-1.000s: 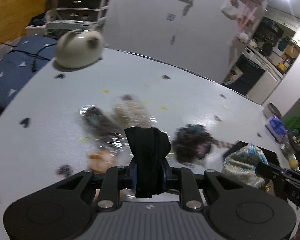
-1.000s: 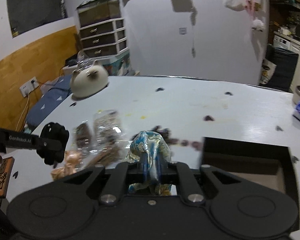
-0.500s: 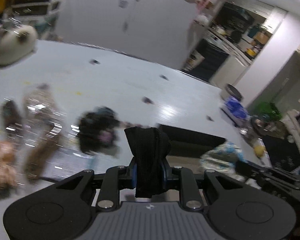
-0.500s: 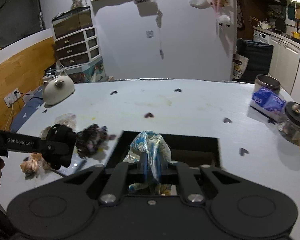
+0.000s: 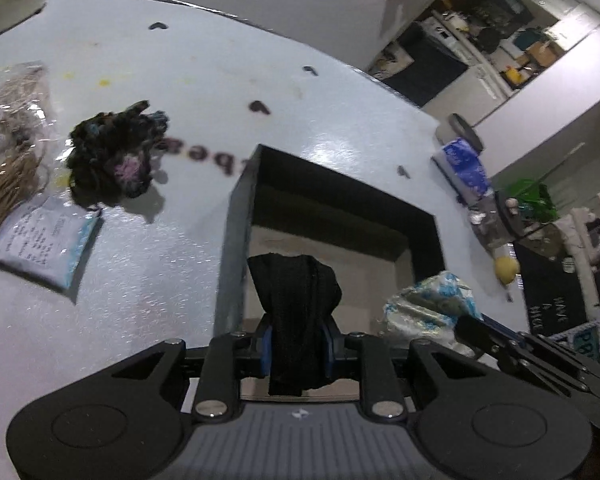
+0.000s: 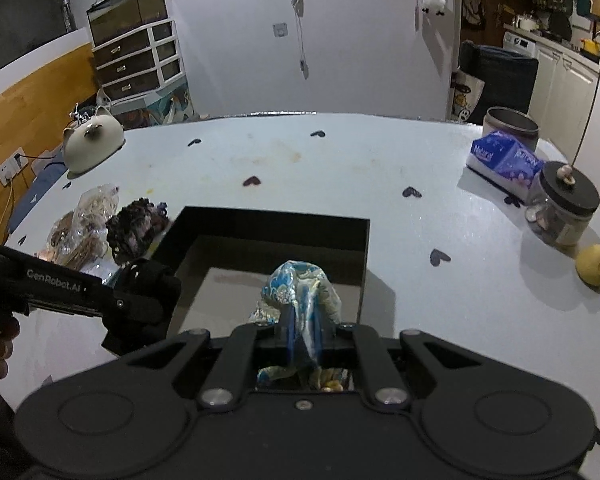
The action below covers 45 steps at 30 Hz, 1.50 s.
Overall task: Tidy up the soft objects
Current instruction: 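Carry floral pouch with right tool over black box while left carries black cloth, then open left tool dropping black cloth in box while right lowers floral pouch in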
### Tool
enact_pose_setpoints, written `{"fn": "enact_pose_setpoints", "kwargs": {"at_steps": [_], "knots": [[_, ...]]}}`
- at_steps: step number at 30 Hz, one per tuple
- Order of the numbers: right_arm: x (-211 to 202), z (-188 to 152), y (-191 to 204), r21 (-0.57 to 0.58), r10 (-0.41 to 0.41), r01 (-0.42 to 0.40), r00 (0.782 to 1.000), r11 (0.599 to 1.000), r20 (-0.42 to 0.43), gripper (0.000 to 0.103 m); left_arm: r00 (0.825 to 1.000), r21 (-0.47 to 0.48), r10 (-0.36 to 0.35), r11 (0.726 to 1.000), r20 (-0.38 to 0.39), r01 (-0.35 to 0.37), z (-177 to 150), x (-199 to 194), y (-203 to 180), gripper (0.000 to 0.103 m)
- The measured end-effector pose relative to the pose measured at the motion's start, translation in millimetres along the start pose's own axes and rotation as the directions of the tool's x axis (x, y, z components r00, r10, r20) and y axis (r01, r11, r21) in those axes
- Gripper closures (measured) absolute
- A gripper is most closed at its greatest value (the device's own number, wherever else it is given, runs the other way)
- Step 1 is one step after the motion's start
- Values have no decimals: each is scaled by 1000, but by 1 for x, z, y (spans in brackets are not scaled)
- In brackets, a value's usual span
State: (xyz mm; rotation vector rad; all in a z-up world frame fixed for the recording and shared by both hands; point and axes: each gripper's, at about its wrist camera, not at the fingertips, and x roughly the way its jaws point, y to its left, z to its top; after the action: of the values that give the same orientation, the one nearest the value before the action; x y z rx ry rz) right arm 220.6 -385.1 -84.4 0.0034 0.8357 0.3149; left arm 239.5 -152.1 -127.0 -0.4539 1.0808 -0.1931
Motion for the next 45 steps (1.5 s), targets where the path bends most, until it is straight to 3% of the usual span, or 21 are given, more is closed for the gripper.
{"fn": "enact_pose_setpoints", "kwargs": {"at_steps": [9, 13, 15, 20, 26, 29, 35, 39, 45], "knots": [[23, 0, -2, -11, 87, -88, 994, 996, -70, 93, 996, 41, 80, 996, 33, -81, 0, -9, -11, 65], [33, -1, 5, -80, 31, -40, 992, 996, -120, 90, 995, 75, 70, 994, 66, -75, 2, -14, -17, 67], [34, -2, 8, -117, -6, -9, 992, 993, -130, 76, 997, 105, 46, 993, 61, -52, 4, -12, -22, 71], [25, 3, 7, -127, -11, -3, 994, 992, -104, 63, 1000, 182, 9, 983, 0, -9, 6, 2, -40, 78], [20, 6, 6, -115, 8, -19, 995, 993, -98, 64, 998, 232, 25, 973, -49, -13, 4, 12, -49, 78], [26, 5, 10, -120, 37, -54, 990, 991, -138, 81, 999, 234, 30, 972, -45, -19, 3, 10, -47, 78], [52, -1, 20, -184, -68, 22, 968, 983, -243, 82, 999, 214, 43, 976, -16, -39, 2, -1, -39, 78], [43, 1, 20, -158, -32, -2, 976, 987, -214, 80, 999, 203, 49, 978, 10, -50, -1, -11, -34, 78], [9, 4, 15, -71, 13, -19, 995, 997, -95, 70, 996, 211, 54, 975, 78, -69, -5, -29, -32, 76]]}}
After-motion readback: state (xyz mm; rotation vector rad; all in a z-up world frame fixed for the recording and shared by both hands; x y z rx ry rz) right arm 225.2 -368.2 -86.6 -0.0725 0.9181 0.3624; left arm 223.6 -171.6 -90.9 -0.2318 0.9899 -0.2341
